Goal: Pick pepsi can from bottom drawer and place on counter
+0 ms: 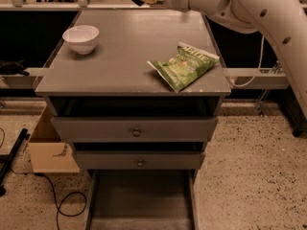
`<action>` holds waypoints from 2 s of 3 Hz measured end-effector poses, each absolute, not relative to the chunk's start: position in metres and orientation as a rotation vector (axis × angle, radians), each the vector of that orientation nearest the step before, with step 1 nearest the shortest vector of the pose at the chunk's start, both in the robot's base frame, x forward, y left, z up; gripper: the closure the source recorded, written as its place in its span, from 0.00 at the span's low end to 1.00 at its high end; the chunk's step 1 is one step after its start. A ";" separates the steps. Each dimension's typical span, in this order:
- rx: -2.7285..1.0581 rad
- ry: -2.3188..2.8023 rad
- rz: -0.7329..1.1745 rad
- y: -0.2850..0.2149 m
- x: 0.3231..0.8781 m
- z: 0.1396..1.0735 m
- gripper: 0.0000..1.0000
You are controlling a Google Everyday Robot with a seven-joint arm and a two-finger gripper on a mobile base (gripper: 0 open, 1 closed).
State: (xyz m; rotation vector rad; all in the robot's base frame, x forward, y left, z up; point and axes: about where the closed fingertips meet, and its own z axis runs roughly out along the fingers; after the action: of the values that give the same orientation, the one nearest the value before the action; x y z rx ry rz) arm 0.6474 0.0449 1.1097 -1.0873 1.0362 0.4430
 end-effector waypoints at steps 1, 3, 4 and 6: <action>-1.116 1.118 0.540 0.043 0.643 1.115 1.00; -1.166 1.170 0.557 0.044 0.647 1.113 1.00; -1.264 1.268 0.547 0.053 0.679 1.097 1.00; -1.310 1.275 0.569 0.055 0.677 1.095 1.00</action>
Offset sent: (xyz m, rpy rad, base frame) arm -0.0043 -0.0016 0.0052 -0.0167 0.1016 0.0428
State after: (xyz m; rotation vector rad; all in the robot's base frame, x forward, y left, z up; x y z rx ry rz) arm 0.6775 0.0553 1.0955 -1.3102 1.2755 0.5689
